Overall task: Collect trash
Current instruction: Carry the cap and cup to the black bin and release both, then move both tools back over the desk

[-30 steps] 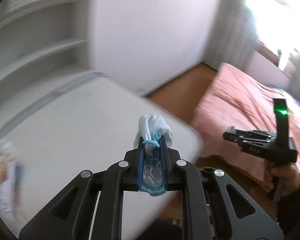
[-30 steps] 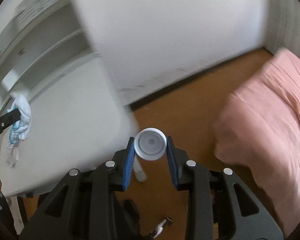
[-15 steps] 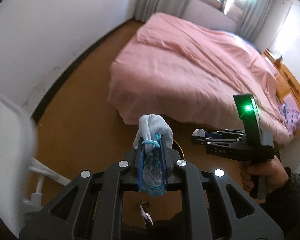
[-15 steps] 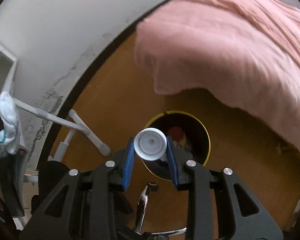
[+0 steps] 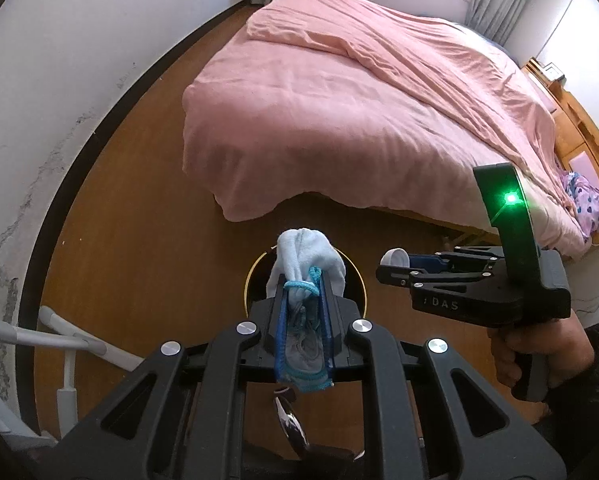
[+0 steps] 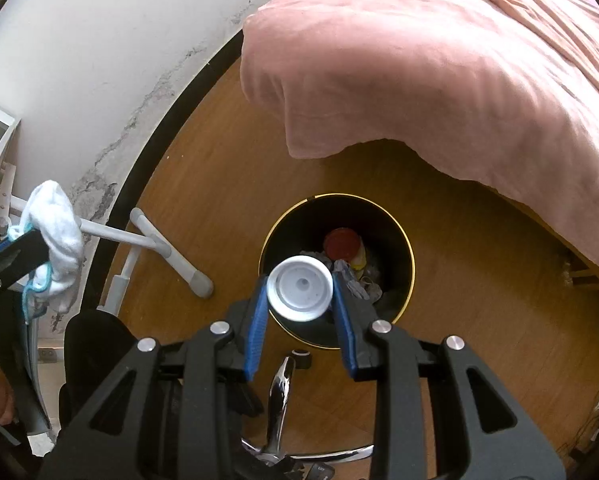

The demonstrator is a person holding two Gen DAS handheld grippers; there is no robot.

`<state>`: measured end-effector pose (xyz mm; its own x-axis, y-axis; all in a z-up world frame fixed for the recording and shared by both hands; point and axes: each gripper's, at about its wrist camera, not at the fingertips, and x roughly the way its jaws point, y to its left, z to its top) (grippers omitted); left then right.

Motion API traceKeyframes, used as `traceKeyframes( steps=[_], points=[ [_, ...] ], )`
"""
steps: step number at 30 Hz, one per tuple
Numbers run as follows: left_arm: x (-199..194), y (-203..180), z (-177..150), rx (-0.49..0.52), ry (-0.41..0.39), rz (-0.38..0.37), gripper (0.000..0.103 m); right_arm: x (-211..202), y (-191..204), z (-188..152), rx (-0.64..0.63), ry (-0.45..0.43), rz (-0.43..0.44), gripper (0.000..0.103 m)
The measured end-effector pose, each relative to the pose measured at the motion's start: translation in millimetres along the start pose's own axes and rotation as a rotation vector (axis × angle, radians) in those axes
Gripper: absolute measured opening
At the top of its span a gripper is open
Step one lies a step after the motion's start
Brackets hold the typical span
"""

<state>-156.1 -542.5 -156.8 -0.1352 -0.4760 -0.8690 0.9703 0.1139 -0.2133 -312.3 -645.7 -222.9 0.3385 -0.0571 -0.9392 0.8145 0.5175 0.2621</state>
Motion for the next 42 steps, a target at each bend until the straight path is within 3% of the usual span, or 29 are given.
traceKeyframes(
  steps=[4, 17, 18, 20, 21, 22, 27, 30, 35, 42],
  points=[
    [8.8, -2.1, 3.5, 0.002, 0.022, -0.005, 0.013, -1.0, -3.2, 0.8, 0.011, -0.010, 0.013, 0.050],
    [44.6, -27.1, 12.2, 0.079, 0.118, -0.071, 0.014, -28.7, -33.3, 4.1, 0.136, -0.138, 0.003, 0.056],
    [47.2, -30.3, 14.6, 0.086, 0.121, -0.075, 0.016, -30.2, -35.9, 4.6, 0.145, -0.146, -0.002, 0.056],
    [51.4, -35.7, 18.6, 0.096, 0.128, -0.084, 0.036, -34.7, -41.8, 3.5, 0.166, -0.159, -0.014, 0.056],
    [52.4, -38.3, 20.7, 0.104, 0.126, -0.079, 0.056, -36.2, -43.6, 2.8, 0.174, -0.162, -0.016, 0.056],
    [51.3, -40.6, 22.3, 0.113, 0.111, -0.062, 0.063, -38.1, -45.3, 2.2, 0.182, -0.166, -0.019, 0.056],
    [39.7, -41.5, 25.6, 0.121, 0.087, -0.048, 0.063, -49.8, -41.2, -2.5, 0.181, -0.183, -0.032, 0.056],
    [17.8, -36.3, 24.1, 0.118, 0.054, -0.010, 0.065, -54.6, -27.3, -0.7, 0.134, -0.177, -0.047, 0.057],
    [-53.4, -12.4, 13.6, 0.079, -0.048, 0.102, 0.079, -77.6, 26.4, 11.7, 0.001, -0.213, -0.033, 0.061],
    [-188.9, 68.4, -35.7, -0.165, -0.238, 0.247, 0.084, -110.0, 179.4, 39.3, -0.332, -0.291, 0.066, 0.064]
  ],
)
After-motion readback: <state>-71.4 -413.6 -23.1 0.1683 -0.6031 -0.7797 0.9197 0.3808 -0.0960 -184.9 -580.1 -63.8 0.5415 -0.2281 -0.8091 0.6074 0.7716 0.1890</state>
